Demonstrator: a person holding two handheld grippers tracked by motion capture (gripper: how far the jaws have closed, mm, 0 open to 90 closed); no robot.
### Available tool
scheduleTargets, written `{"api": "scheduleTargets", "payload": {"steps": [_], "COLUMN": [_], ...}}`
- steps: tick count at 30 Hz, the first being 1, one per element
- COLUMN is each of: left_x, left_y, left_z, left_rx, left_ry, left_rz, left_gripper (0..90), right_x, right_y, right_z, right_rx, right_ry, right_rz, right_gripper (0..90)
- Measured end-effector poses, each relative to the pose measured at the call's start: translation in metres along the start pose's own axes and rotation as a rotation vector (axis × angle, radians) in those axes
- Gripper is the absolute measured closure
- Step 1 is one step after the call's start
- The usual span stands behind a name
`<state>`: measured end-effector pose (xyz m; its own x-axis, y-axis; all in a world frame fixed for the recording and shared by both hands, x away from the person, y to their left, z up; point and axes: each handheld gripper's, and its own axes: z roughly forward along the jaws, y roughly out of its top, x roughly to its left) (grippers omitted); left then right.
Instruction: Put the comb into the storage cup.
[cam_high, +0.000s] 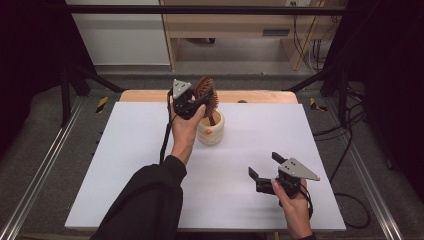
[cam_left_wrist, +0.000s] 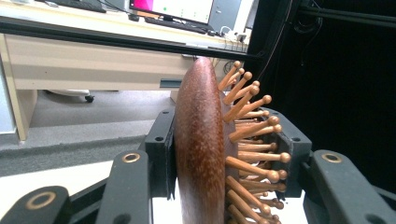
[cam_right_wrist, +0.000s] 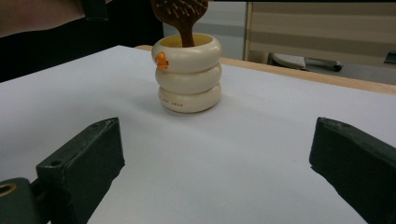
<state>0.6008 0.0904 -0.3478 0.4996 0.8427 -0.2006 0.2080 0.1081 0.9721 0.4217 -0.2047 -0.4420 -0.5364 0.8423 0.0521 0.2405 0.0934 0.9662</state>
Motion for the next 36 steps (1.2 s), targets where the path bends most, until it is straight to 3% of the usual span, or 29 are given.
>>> {"api": "scheduleTargets", "payload": {"steps": [24,36], "left_x": [0.003,0.001], "left_y": [-0.008,-0.013], "left_z": [0.003,0.006], "left_rx": [0.000,0.011], "left_ry": [-0.008,-0.014], "left_rz": [-0.047,-0.039], "left_gripper": [50.9,50.9], "right_x": [-0.001,-0.002], "right_y": [0.000,0.000], "right_z": [0.000,0.000], "right_rx": [-0.001,0.000], "right_ry": [0.001,0.000], "right_rz": [0.004,0.005], "right_gripper": [3.2,3.3]}}
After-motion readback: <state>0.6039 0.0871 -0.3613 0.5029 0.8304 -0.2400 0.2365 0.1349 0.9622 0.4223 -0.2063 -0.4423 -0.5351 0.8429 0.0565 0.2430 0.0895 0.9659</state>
